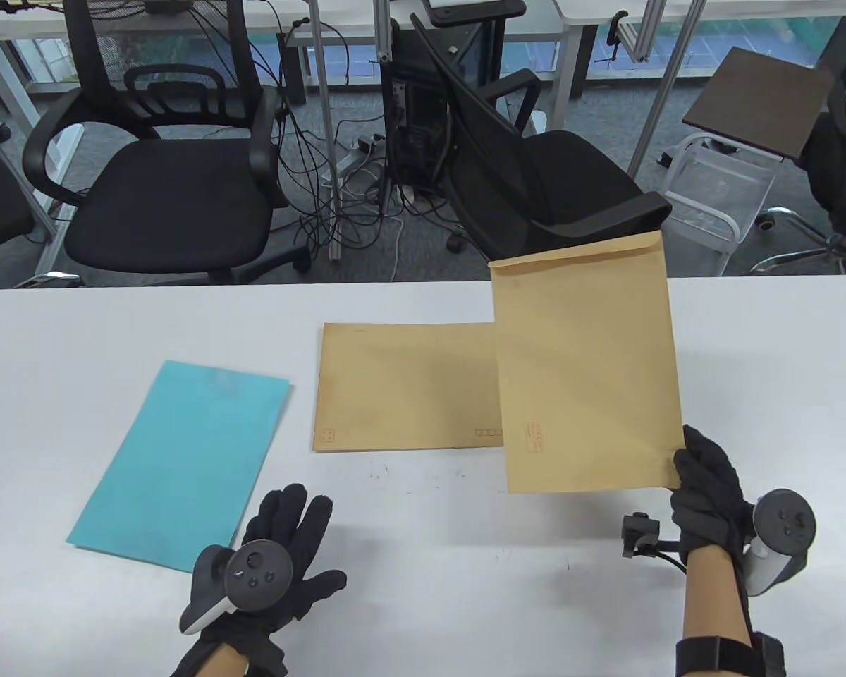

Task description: Stuff flat paper into A4 envelope

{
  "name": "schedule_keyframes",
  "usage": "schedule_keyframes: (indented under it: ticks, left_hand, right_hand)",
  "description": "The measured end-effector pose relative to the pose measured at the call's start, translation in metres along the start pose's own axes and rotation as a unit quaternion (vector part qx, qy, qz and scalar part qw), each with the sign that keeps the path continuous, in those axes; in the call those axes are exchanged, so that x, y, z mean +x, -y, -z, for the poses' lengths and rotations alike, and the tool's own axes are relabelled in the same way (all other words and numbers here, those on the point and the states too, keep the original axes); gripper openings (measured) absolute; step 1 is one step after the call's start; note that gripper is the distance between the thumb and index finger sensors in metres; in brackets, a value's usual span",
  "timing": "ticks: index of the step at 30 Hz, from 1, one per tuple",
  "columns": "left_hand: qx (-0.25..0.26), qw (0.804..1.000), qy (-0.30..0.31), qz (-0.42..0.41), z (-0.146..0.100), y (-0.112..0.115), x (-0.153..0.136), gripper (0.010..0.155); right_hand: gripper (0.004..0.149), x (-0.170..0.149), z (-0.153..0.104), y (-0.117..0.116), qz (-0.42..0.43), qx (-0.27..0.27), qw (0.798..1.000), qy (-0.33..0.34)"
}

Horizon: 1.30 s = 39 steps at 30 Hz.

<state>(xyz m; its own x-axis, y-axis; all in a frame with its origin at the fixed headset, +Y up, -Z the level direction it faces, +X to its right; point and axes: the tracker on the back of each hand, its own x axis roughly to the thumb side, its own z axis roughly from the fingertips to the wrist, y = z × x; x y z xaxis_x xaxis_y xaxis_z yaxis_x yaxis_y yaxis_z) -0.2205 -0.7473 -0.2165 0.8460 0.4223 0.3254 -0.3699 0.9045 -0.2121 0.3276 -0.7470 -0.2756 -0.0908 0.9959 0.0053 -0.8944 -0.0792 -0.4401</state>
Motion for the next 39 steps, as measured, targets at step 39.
schedule_keyframes:
  ticks: [39]
  left_hand:
    - [0.089, 0.996, 0.023, -0.011, -0.006, -0.008, 0.002, 0.090]
  right_hand:
    - [0.044, 0.017, 0.022, -0.193, -0.381, 0.479, 0.790, 0.029]
